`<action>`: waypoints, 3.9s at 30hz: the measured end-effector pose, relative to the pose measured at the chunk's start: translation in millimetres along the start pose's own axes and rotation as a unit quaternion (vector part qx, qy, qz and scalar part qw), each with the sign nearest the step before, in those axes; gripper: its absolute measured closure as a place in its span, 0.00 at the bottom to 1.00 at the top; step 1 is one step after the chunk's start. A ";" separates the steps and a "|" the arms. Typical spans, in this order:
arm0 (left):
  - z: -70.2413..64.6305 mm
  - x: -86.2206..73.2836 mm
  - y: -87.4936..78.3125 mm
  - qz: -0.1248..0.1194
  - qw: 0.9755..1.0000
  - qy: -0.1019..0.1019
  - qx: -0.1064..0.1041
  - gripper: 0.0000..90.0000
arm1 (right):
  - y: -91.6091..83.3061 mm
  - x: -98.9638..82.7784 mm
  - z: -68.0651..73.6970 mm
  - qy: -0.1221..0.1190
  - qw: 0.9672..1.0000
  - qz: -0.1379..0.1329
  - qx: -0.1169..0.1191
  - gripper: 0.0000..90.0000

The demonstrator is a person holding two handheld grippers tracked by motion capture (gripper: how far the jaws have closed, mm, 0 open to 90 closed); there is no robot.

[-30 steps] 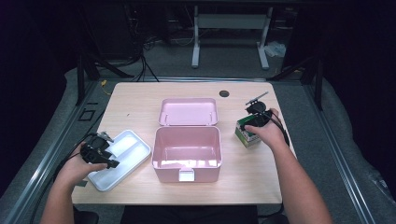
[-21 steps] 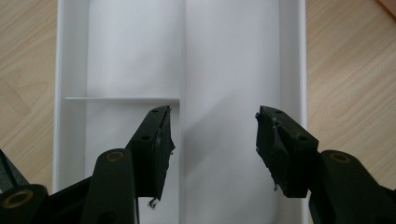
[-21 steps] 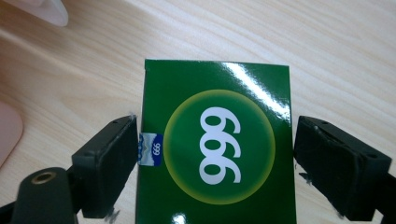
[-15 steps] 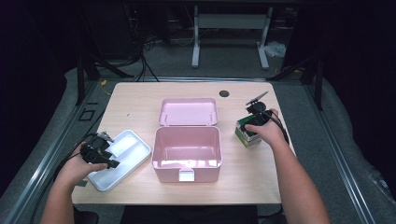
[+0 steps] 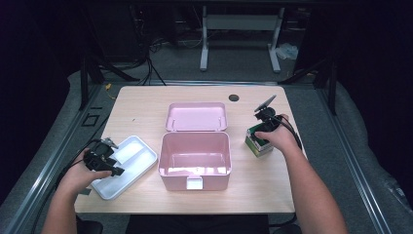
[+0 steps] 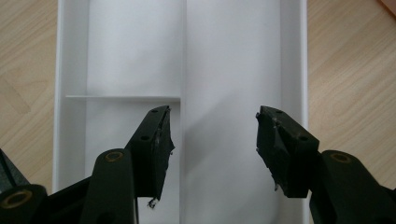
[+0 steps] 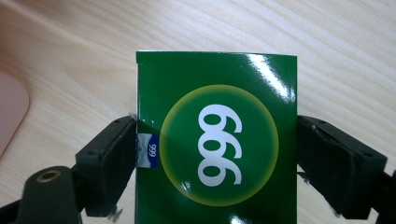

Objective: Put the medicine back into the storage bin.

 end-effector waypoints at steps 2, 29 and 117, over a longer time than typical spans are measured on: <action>-1.0 0.6 1.4 0.001 1.000 0.002 -0.003 0.50 | 0.2 0.9 -0.4 0.001 1.000 0.006 0.001 0.17; 1.1 -0.7 -0.7 -0.001 1.000 -0.002 -0.002 0.50 | 3.6 5.6 -4.5 0.011 0.998 0.053 0.019 0.17; 2.8 -3.3 0.0 0.001 1.000 -0.006 -0.007 0.49 | -126.1 76.4 160.1 -0.430 0.871 -0.005 0.240 0.20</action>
Point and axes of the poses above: each handheld gripper's, and its own axes: y roughly forward along the jaws, x roughly out of its top, z roughly to its left, the point moved 1 cm from there along y, roughly forward along the jaws, and after that the axes turned 14 degrees about -z, right-handed, at the moved point
